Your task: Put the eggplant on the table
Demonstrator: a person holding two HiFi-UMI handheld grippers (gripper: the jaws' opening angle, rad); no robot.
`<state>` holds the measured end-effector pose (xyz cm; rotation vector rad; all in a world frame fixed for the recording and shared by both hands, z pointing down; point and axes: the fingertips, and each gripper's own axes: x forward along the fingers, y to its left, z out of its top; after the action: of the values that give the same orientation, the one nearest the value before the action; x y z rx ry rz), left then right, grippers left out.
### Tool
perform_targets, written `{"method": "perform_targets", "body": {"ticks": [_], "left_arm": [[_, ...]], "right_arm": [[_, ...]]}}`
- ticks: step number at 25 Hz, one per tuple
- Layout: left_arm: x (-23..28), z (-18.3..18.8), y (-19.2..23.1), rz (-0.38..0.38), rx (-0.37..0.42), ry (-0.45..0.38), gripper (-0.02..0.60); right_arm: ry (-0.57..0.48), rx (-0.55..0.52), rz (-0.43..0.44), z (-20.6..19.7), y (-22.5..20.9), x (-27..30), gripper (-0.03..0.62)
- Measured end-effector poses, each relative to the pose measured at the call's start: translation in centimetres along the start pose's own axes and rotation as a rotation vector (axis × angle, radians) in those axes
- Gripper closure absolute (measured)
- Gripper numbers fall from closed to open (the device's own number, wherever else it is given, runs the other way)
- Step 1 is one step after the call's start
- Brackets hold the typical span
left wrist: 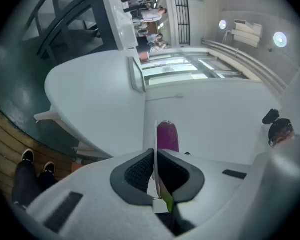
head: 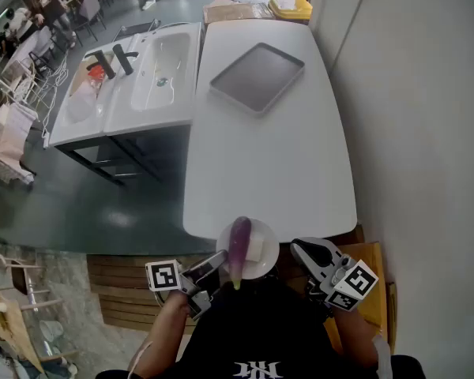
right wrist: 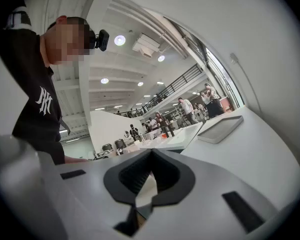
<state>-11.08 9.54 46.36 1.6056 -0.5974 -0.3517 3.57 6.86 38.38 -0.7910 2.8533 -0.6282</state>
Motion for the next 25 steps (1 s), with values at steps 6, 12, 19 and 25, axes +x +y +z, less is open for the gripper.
{"method": "perform_targets", "body": {"ticks": [6, 12, 19, 25], "left_arm": [[0.8, -3.7, -3.9, -0.016, -0.005, 0.010, 0.565], [0.2, -3.9, -4.8, -0.002, 0.001, -0.014, 0.565], [-0.9, -3.3, -4.7, -0.009, -0.012, -0.031, 0.565], [-1.5, -0.9, -4.7, -0.030, 0.008, -0.034, 0.565]], "right_arm": [[0.006, -0.018, 0.004, 2.1, 1.0, -3.0, 0.591], [-0.019, -0.036, 0.004, 3.3, 0.4, -3.5, 0.591], [-0.040, 0.018, 0.009, 3.5, 0.2, -3.2, 0.588], [-0.008, 0.045, -0.003, 2.3, -0.2, -1.6, 0.454]]}}
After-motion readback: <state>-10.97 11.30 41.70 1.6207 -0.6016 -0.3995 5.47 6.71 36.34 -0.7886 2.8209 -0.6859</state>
